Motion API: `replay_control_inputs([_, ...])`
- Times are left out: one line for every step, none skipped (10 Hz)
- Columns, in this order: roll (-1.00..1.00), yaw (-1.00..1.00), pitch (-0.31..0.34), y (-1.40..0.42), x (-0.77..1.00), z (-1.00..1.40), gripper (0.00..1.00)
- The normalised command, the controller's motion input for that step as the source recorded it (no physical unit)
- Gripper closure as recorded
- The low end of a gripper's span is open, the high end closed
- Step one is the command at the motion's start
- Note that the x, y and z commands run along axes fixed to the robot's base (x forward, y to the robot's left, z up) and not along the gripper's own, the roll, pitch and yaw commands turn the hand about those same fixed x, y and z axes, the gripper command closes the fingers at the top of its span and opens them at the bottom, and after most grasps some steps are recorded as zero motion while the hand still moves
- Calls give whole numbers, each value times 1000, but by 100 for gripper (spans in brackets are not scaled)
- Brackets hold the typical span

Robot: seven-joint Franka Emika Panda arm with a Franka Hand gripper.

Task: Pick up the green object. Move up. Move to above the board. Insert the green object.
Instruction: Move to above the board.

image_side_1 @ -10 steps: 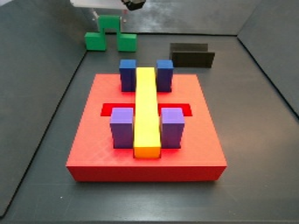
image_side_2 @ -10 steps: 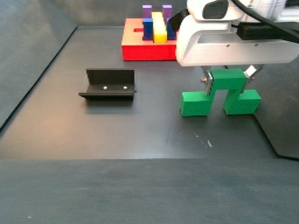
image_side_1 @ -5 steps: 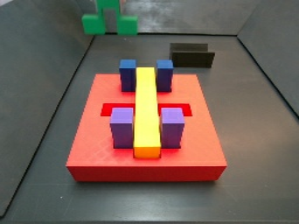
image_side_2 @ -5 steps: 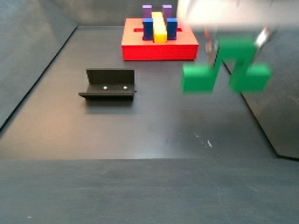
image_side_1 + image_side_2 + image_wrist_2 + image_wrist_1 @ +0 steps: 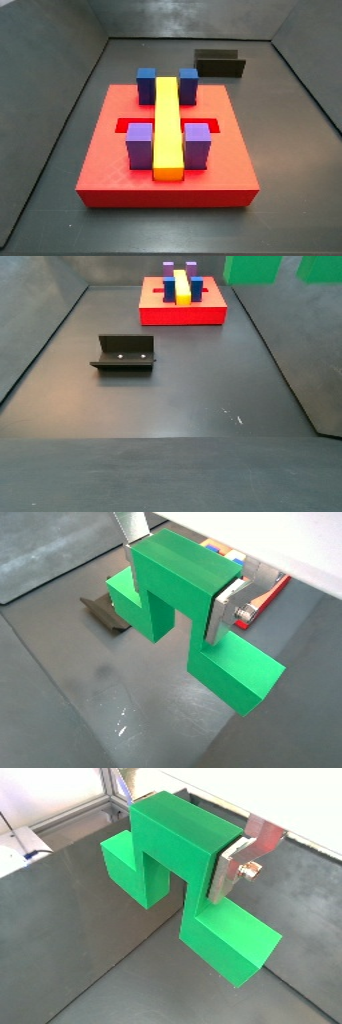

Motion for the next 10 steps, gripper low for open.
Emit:
replay_control_inputs([6,6,67,2,40,247,100])
replay_control_inputs([20,-115,172,-1400,495,175,100])
replay_control_inputs([57,-66,177,-1400,491,152,100])
replay_control_inputs([61,-39,184,-1400,501,155,100])
replay_control_inputs([-50,-21,178,-1400,523,164,100])
replay_control_inputs([-48,-13,173,-1400,529,164,100])
replay_control_inputs([19,4,166,-1400,537,164,100])
replay_control_inputs([-6,1,160,-1400,553,172,100])
replay_control_inputs([-5,6,151,-1400,571,178,100])
replay_control_inputs([-16,5,146,-1400,580,183,100])
